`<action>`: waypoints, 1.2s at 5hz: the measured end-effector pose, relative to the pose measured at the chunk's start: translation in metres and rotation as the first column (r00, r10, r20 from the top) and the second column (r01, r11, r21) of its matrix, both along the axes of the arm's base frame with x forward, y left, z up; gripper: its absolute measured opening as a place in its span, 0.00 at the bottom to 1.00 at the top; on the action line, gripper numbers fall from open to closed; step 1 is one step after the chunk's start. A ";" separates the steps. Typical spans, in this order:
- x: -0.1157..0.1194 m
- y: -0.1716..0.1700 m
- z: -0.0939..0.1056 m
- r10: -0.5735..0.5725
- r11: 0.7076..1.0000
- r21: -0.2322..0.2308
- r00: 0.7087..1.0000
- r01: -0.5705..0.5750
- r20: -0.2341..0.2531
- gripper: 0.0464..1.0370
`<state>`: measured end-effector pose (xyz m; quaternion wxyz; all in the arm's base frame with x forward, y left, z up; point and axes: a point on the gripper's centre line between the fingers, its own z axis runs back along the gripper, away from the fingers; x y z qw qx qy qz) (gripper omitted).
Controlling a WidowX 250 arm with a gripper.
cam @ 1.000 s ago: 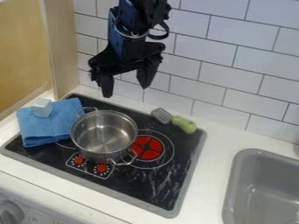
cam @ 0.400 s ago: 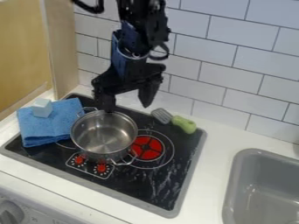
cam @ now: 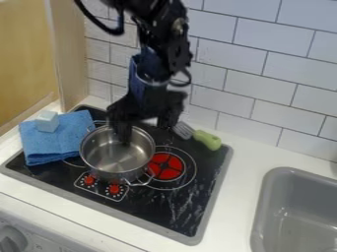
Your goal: Put the silver pot between the stove and the sink
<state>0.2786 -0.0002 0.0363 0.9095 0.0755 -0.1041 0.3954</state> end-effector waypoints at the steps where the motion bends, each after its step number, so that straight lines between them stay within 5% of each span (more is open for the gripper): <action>1: -0.001 -0.002 -0.014 -0.016 1.000 -0.010 0.999 0.015 -0.035 0.96; 2: -0.006 -0.001 -0.026 -0.015 1.000 0.002 0.996 0.015 -0.087 0.90; 4: -0.003 0.000 -0.030 -0.026 1.000 0.007 0.996 0.027 -0.084 0.30; 5: -0.003 0.000 -0.030 -0.017 1.000 0.008 0.996 0.017 -0.084 0.10; 6: -0.003 0.001 -0.030 -0.015 1.000 0.015 0.997 0.016 -0.081 0.04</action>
